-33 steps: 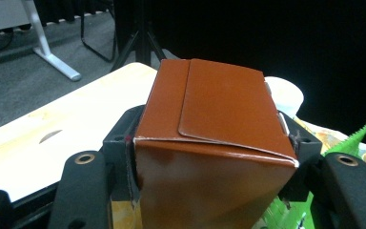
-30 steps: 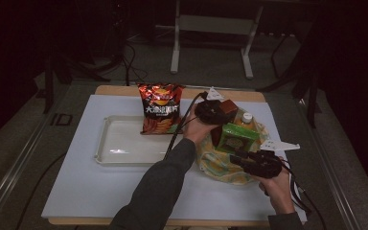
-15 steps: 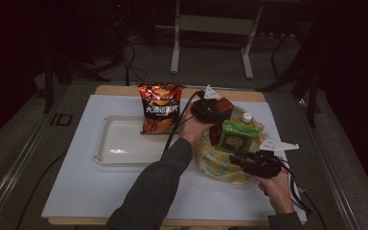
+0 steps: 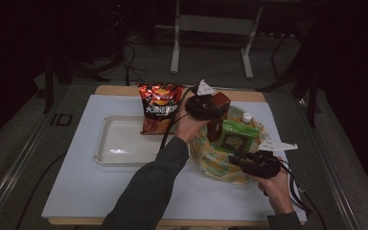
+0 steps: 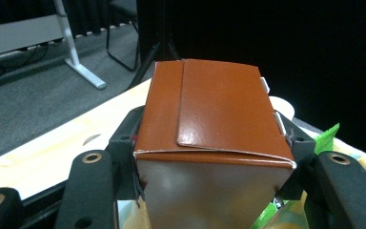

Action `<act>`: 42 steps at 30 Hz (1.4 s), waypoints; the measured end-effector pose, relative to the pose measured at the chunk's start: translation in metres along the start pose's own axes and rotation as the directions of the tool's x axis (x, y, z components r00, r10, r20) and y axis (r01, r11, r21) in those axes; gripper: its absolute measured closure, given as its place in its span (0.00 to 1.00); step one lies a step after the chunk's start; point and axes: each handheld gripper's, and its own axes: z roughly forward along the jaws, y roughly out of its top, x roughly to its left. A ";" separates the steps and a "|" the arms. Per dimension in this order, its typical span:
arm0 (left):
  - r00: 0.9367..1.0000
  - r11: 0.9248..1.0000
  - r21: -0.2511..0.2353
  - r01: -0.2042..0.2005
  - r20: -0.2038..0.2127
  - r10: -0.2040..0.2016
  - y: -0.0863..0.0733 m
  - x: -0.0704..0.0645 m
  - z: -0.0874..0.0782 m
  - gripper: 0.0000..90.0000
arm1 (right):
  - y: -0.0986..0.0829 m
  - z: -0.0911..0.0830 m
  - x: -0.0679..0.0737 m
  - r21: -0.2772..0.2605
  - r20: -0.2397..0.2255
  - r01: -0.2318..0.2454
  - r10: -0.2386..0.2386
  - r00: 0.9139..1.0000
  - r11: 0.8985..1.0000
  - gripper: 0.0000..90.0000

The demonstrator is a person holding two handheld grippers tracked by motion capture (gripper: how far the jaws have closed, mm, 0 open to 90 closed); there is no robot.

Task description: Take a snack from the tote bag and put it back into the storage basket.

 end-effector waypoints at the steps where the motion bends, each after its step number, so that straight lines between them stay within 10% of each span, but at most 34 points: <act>1: 1.000 1.000 -0.001 0.000 -0.001 0.000 0.001 0.000 -0.002 0.47 | 0.000 0.000 0.001 -0.007 0.002 -0.001 0.001 1.000 1.000 0.66; 19: 1.000 1.000 -0.011 0.013 -0.017 -0.013 0.008 0.007 -0.032 0.47 | 0.000 -0.003 0.000 -0.021 0.005 0.001 -0.001 1.000 1.000 0.66; 42: 0.996 0.998 -0.055 0.016 0.094 -0.011 0.021 -0.008 -0.079 0.47 | -0.002 -0.001 -0.001 -0.013 0.005 0.003 -0.003 1.000 1.000 0.66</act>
